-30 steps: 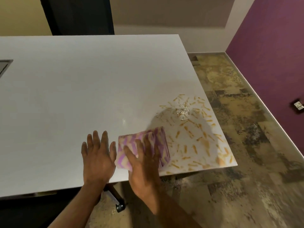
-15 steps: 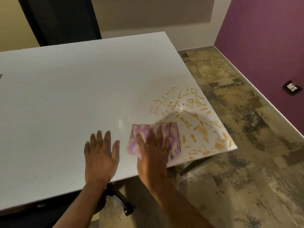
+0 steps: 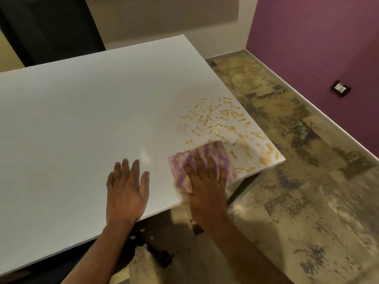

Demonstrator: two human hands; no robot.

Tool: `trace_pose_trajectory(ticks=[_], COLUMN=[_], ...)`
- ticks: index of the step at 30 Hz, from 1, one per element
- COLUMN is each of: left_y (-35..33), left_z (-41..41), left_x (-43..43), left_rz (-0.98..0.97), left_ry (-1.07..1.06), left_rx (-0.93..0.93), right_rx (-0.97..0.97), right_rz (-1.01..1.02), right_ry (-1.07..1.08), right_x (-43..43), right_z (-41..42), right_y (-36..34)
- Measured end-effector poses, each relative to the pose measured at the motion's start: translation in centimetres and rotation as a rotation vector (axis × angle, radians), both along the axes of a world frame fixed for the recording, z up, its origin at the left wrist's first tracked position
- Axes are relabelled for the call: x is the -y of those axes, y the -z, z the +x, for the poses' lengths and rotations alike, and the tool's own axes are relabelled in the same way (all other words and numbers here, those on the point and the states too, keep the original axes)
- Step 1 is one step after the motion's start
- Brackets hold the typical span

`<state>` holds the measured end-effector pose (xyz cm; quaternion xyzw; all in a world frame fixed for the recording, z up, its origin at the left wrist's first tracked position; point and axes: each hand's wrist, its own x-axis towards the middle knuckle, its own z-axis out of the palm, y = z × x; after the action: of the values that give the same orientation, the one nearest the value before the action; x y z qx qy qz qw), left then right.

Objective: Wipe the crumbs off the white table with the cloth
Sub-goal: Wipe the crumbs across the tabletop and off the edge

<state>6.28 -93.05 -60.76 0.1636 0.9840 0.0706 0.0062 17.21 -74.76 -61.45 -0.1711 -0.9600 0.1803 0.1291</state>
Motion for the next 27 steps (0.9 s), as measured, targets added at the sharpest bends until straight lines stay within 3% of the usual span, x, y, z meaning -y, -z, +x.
trace_pose_trajectory(ticks=[4, 12, 20, 27], left_y=[0.0, -0.3, 0.1, -0.1], left_z=[0.1, 0.2, 0.2, 0.3], left_x=[-0.2, -0.8, -0.8, -0.9], left_rz=[-0.026, -0.043, -0.043, -0.005], left_ry=[0.020, 0.019, 0.021, 0.028], left_rx=[-0.003, -0.002, -0.037, -0.040], right_rx=[-0.026, -0.068, -0.021, -0.169], right_rz=[-0.048, -0.001, 0.020, -0.078], right_ry=[0.079, -0.126, 0.160, -0.089], right_x=[4.1, 3.1, -2.5, 4.3], right_z=[-2.3, 1.2, -1.8, -0.6], right_y=[-0.5, 0.0, -0.7, 0.2])
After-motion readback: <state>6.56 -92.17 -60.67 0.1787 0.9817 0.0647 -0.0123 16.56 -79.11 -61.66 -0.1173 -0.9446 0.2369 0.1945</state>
